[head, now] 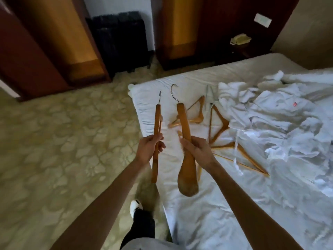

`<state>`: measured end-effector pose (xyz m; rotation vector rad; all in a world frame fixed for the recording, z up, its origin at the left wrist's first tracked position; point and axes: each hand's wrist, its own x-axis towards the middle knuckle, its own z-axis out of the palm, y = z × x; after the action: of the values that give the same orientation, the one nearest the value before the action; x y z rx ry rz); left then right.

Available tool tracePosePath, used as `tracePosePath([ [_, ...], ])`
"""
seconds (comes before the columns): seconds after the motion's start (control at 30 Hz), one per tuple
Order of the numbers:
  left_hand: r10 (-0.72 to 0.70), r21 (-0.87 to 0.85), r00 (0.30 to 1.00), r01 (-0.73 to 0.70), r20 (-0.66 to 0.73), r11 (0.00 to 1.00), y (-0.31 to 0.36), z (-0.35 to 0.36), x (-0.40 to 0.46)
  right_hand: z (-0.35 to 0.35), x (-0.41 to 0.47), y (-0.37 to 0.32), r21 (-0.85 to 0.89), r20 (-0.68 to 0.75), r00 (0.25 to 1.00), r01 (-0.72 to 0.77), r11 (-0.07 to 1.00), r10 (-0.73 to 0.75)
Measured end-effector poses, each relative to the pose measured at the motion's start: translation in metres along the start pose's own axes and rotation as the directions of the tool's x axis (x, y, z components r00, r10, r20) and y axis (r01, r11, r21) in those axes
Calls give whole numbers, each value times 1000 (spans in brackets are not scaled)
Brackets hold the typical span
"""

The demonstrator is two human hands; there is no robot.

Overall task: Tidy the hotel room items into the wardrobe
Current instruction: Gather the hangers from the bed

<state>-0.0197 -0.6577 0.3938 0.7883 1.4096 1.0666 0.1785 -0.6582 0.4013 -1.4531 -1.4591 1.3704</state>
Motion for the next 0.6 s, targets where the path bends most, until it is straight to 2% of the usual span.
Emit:
tracePosePath([
  [0.2,49,-116,977,-74,-206,990,29,-151,39,139,91,-68,0,157,986,65,998,-64],
  [0.43,122,-87,948,-154,-294,984,87,-327,112,308,203,-160,15,281,950,134,991,-132],
  [0.6,154,-111,919,-206,-363,972,133,-419,161,394,281,-208,23,328,926,190,981,-187],
])
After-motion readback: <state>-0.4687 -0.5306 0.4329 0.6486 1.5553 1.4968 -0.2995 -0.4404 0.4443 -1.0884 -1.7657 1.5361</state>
